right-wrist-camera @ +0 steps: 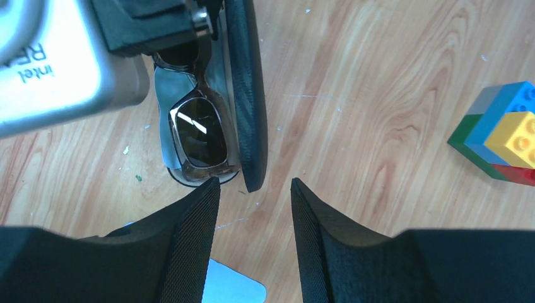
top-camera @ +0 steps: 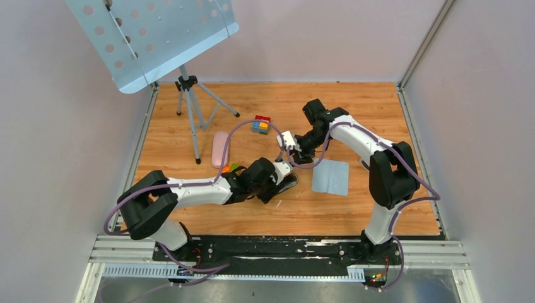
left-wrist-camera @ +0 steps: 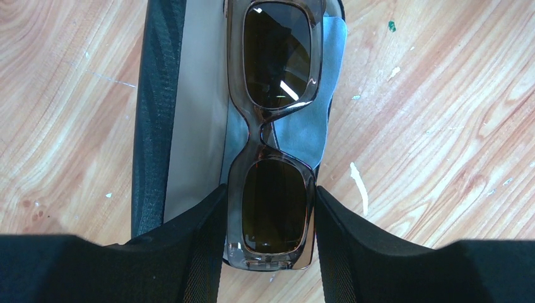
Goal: Organize the sunglasses
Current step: Place the sunglasses in the sunglasses case.
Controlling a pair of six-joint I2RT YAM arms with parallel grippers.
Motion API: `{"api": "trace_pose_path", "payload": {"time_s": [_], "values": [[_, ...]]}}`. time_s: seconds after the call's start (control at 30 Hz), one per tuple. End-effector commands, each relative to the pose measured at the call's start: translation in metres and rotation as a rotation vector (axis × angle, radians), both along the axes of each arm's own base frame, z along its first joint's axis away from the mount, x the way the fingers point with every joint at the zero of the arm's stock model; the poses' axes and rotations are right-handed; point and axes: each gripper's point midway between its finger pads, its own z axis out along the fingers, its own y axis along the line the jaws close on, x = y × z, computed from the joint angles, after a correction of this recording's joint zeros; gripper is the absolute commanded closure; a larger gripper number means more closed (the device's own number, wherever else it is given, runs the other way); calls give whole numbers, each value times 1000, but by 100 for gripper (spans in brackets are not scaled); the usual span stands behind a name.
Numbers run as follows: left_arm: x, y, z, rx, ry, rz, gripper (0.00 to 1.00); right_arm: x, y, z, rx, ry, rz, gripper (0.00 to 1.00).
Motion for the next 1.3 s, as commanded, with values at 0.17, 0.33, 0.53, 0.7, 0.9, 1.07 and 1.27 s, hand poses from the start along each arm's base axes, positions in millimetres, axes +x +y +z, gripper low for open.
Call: {"api": "trace_pose_path", "payload": {"time_s": [0.17,0.33,0.53,0.7,0.9,1.07,1.27], "values": [[-2,28,-22,135,-11,4,59,-28,7,-29,-39,90,66,53],[3,26,-16,125,-38,1,59,-26,10,-35,-23,91,34,56],[5,27,-13,110,-65,16,58,-23,14,-39,-3,104,2,70],[10,28,-8,85,-113,41,52,-23,15,-45,38,58,-42,78],[12,28,2,63,-147,53,46,-14,12,-48,78,-48,-114,85],[11,27,11,45,-164,52,44,-8,12,-41,97,-95,-143,86],[8,24,15,39,-172,44,34,-6,12,-41,98,-94,-155,87]]}}
